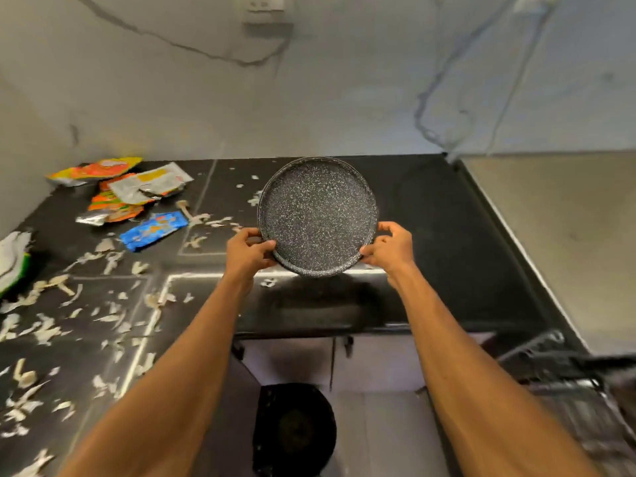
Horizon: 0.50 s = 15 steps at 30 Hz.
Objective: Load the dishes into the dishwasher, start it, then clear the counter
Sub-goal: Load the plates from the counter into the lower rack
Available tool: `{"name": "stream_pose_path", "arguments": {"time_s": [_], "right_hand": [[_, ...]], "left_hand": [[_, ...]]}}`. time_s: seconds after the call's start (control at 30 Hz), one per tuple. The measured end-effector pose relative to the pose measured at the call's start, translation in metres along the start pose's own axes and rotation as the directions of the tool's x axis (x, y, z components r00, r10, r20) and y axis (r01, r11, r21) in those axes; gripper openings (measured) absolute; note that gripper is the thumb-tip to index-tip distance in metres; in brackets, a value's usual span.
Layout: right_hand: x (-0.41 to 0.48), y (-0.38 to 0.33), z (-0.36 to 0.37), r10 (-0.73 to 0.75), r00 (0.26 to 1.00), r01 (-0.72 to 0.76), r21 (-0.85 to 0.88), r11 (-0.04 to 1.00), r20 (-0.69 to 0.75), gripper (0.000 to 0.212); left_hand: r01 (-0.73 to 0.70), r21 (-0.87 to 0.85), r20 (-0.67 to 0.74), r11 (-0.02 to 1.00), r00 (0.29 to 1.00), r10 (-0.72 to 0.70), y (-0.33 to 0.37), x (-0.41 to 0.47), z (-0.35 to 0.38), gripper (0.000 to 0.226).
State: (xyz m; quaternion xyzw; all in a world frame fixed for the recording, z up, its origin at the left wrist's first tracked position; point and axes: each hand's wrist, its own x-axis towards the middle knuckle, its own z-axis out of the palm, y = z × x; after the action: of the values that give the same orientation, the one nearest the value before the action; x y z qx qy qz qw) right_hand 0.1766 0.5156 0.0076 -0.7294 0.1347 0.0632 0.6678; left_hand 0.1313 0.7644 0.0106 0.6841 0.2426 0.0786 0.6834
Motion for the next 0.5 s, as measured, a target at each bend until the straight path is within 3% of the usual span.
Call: {"name": "stream_pose_path", "arguments": {"time_s": [0.3,0.5], "right_hand": [[-0.061,0.046,-0.214,0.046,0.944,-0.02,0.084,0.996,-0.327,0.035],[-0.099,0.071,-0.313,0.109,0.837,-0.016,0.175,0.984,-0.536,0.026]], "left_hand": [[-0.071,0.073,0.35,0.995,0.936,0.041,-0.005,-0.103,0.178,0.011],[-0.109,0.149,0.546,0.983,0.838,0.01,-0.014,-0.145,0.277,0.012]]}}
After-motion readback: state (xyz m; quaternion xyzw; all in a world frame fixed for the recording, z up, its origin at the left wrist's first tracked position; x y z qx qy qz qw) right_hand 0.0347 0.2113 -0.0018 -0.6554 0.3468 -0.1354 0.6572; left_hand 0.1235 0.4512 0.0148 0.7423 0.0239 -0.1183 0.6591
